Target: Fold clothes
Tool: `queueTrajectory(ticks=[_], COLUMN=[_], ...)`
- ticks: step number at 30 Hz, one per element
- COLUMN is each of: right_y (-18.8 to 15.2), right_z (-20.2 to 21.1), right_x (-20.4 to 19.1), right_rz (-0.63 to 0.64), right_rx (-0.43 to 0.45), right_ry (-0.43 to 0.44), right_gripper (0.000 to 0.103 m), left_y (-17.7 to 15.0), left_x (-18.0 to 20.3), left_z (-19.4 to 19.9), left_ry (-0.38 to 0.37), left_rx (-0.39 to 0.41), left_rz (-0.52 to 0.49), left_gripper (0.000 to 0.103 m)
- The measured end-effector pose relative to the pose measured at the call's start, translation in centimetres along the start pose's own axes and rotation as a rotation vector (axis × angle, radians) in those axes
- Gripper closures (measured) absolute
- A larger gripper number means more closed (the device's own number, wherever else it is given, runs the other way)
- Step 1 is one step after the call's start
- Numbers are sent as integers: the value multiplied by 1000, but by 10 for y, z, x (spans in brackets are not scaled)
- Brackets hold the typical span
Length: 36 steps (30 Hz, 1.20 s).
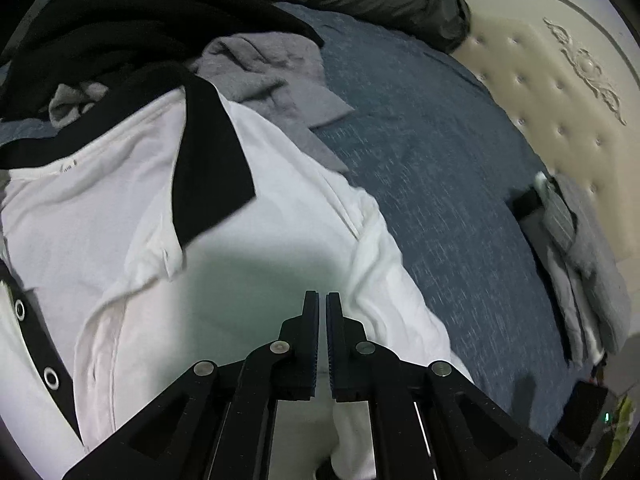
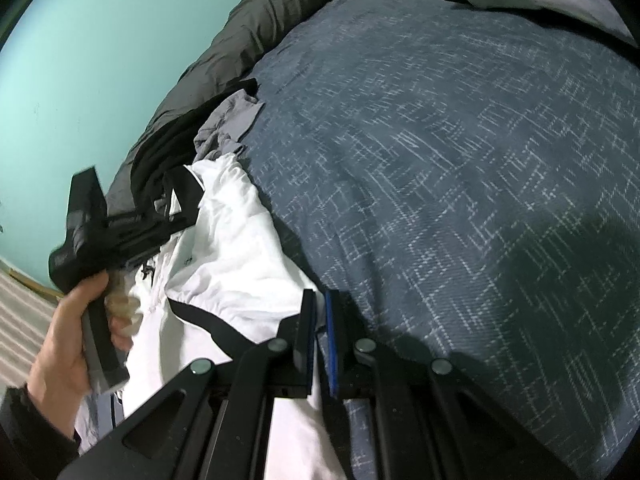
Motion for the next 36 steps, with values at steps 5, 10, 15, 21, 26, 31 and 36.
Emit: queueTrajectory(ticks=[5,10,15,21,26,31,36], right_y=[4,9,7,7,6,5,3], right_z=[-2,2,-4,-5,-5,-2,-4], right_x=[0,2,-3,-4,-6,2,1], right_rz=[-19,-35,-21,-3,14,-16,-3], right_rx=[2,17,-8,-21,-31,-27,-33], right_ry=[6,16,34,41,49,37,25], right_gripper=[96,94,94,93,101,102,102], left_y=[-14,-20,-22,-21,-20,-22,-21], left_x=[0,4,7,8,-3,-22,-20], left_z=[8,-2,-8,-4,1,-9,-14], left_ry=[-43,-56,-94,-92,-58,-29,-34], left_rx=[-6,-25,-26,-9,2,-28,-34], left_rz=[-5,-13,-7,-7,43,111,107], left_gripper=[79,79,87,102,102,102,102])
Point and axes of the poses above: each gripper's, at about its wrist camera, not at the fingertips, and z roughly against the way its jaws point, x to its right, y to its top, the point moved 1 cm from there along -z, roughly the way its jaws point, and after that the axes turned 15 degrees about y, right-handed, at the moved point
